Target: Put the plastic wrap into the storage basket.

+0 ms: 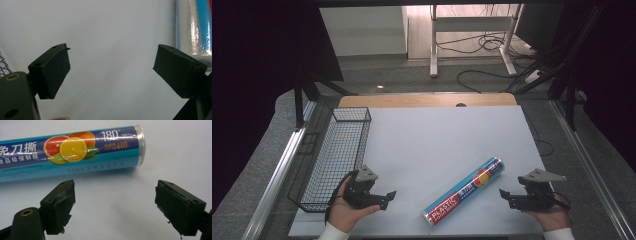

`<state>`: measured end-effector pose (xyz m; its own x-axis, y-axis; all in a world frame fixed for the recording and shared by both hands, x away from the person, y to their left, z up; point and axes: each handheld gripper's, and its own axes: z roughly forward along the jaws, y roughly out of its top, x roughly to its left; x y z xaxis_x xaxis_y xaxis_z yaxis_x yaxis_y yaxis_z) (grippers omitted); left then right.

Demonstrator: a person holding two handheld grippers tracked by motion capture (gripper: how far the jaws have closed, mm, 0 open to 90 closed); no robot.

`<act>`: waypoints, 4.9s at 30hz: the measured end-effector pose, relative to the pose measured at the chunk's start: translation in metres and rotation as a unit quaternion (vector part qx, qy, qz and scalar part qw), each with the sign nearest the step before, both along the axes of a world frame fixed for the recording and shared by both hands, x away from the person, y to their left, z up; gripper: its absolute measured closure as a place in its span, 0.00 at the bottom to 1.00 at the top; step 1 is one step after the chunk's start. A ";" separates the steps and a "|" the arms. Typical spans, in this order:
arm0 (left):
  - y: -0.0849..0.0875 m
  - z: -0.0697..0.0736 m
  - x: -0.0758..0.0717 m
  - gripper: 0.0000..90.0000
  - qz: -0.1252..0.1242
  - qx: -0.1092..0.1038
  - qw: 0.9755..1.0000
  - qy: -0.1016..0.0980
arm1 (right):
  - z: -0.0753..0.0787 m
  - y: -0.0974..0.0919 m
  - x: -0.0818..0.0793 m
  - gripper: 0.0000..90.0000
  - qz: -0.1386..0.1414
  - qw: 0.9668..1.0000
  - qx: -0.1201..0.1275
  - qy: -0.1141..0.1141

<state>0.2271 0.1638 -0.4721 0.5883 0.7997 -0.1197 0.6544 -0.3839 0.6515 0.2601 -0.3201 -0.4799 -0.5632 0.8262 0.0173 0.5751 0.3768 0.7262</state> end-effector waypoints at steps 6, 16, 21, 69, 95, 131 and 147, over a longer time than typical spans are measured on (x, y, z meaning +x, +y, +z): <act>0.000 0.001 0.000 0.15 0.001 0.001 1.000 0.005 | -0.001 0.000 0.000 0.18 -0.001 1.000 -0.002 0.001; -0.002 0.004 0.000 0.16 0.009 0.003 1.000 0.014 | 0.000 -0.004 0.001 0.18 -0.003 1.000 0.004 -0.002; -0.010 0.005 0.002 0.16 0.006 0.001 1.000 0.020 | -0.002 -0.006 0.002 0.18 -0.005 1.000 0.002 0.000; -0.175 0.041 0.051 0.18 -0.128 -0.004 0.991 0.045 | -0.002 -0.011 0.003 0.18 -0.018 1.000 0.001 -0.009; -0.248 0.002 0.084 0.18 -0.169 0.060 0.977 0.117 | -0.006 -0.013 0.004 0.18 -0.024 1.000 -0.012 -0.008; -0.232 0.006 0.108 0.35 -0.149 0.091 0.970 0.171 | -0.008 -0.018 0.005 0.18 -0.034 0.999 -0.014 -0.011; -0.187 0.057 0.124 0.35 -0.137 0.067 0.975 0.160 | -0.008 -0.018 0.005 0.18 -0.036 0.999 -0.014 -0.011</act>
<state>0.3510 -0.0227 -0.4155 0.7312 0.6397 -0.2368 0.6774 -0.6403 0.3621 0.2654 -0.3376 -0.4875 -0.5027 0.8643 -0.0188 0.5847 0.3559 0.7290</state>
